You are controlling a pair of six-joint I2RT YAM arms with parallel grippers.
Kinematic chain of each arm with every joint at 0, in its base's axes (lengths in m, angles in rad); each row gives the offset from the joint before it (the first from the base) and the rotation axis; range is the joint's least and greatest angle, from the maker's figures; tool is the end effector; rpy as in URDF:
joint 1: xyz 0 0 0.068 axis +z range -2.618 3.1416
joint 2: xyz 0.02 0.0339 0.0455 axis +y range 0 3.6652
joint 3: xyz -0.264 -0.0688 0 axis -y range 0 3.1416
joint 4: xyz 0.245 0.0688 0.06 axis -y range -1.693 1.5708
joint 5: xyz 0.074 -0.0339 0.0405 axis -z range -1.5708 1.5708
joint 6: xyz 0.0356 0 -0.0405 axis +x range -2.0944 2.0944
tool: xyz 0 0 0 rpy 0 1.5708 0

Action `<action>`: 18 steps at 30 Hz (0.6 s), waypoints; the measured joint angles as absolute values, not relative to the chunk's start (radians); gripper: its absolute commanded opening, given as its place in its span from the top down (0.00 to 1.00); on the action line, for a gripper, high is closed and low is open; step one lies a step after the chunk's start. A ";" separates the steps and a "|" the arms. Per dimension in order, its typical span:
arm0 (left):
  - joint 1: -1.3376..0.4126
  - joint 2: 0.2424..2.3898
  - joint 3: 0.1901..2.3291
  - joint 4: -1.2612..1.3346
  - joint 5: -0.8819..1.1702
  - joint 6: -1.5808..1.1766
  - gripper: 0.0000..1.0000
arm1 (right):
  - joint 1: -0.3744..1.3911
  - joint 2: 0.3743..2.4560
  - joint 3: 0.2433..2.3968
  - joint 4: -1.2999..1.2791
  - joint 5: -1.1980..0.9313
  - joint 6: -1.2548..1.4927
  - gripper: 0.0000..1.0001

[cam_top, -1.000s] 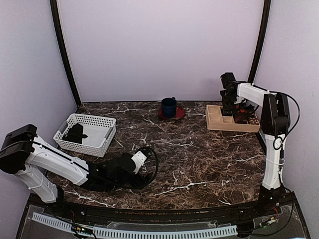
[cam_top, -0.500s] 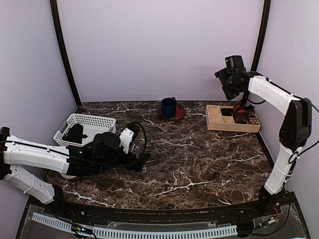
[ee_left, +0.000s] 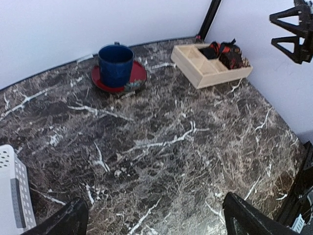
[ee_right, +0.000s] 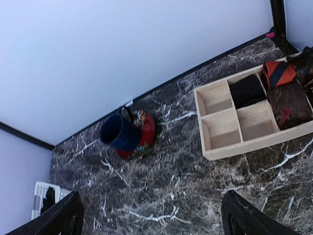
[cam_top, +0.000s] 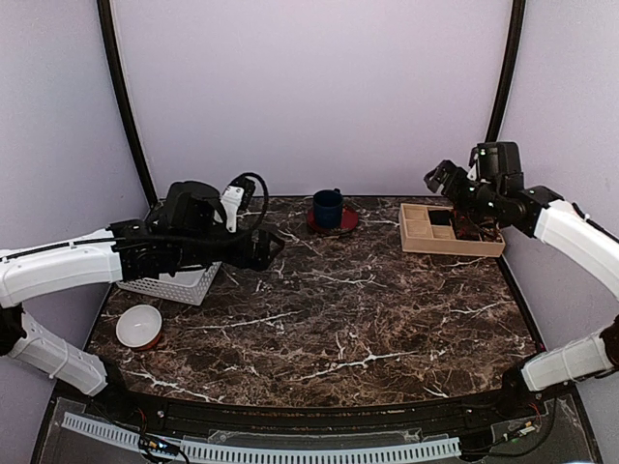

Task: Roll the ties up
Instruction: Reset both arms

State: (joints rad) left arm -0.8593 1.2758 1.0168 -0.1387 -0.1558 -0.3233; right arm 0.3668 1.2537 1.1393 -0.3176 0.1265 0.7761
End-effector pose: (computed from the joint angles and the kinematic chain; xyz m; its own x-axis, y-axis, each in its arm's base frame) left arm 0.1975 -0.2206 0.3191 -0.4478 0.0388 -0.8933 0.5405 0.8076 -0.2359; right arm 0.2697 0.0988 0.3502 -0.4532 0.5703 -0.6851 0.0962 0.7954 0.5984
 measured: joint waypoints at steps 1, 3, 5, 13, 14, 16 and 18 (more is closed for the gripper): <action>-0.859 1.308 1.029 -0.157 -0.144 -0.330 0.01 | 0.374 1.224 1.100 -0.317 0.107 0.757 0.02; -0.859 1.365 1.034 -0.181 -0.126 -0.353 0.01 | 0.392 1.169 1.020 -0.313 0.067 0.726 0.02; -0.859 1.428 1.034 -0.218 -0.107 -0.387 0.01 | 0.416 1.121 0.947 -0.320 0.041 0.704 0.02; -0.859 1.503 0.960 -0.222 -0.070 -0.513 0.01 | 0.491 0.992 0.688 -0.308 -0.088 0.694 0.02; -0.859 1.506 0.953 -0.220 -0.068 -0.522 0.01 | 0.495 0.989 0.667 -0.311 -0.100 0.696 0.02; -0.859 1.512 0.944 -0.214 -0.064 -0.547 0.01 | 0.501 0.989 0.645 -0.326 -0.116 0.694 0.02; -0.859 1.513 0.939 -0.208 -0.063 -0.567 0.01 | 0.503 0.987 0.645 -0.329 -0.123 0.691 0.02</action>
